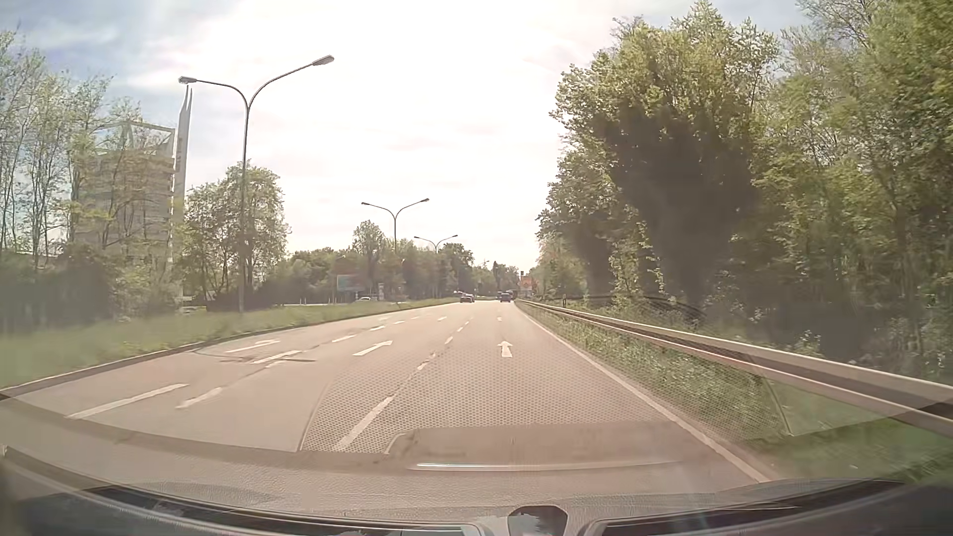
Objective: Follow the waypoints while adhering to traffic rules and regulations
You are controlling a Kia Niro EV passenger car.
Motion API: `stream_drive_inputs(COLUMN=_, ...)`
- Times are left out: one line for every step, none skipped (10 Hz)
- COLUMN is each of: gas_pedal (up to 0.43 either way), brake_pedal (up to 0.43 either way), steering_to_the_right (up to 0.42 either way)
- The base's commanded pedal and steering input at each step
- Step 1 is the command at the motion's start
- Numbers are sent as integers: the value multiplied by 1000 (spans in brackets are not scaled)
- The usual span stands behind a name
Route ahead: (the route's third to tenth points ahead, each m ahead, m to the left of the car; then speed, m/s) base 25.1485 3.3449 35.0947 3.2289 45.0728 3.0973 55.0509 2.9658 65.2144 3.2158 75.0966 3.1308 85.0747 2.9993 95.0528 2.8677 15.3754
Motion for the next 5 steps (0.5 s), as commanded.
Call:
stream_drive_inputs(gas_pedal=0, brake_pedal=0, steering_to_the_right=2)
stream_drive_inputs(gas_pedal=0, brake_pedal=0, steering_to_the_right=2)
stream_drive_inputs(gas_pedal=0, brake_pedal=0, steering_to_the_right=2)
stream_drive_inputs(gas_pedal=0, brake_pedal=0, steering_to_the_right=2)
stream_drive_inputs(gas_pedal=0, brake_pedal=0, steering_to_the_right=2)
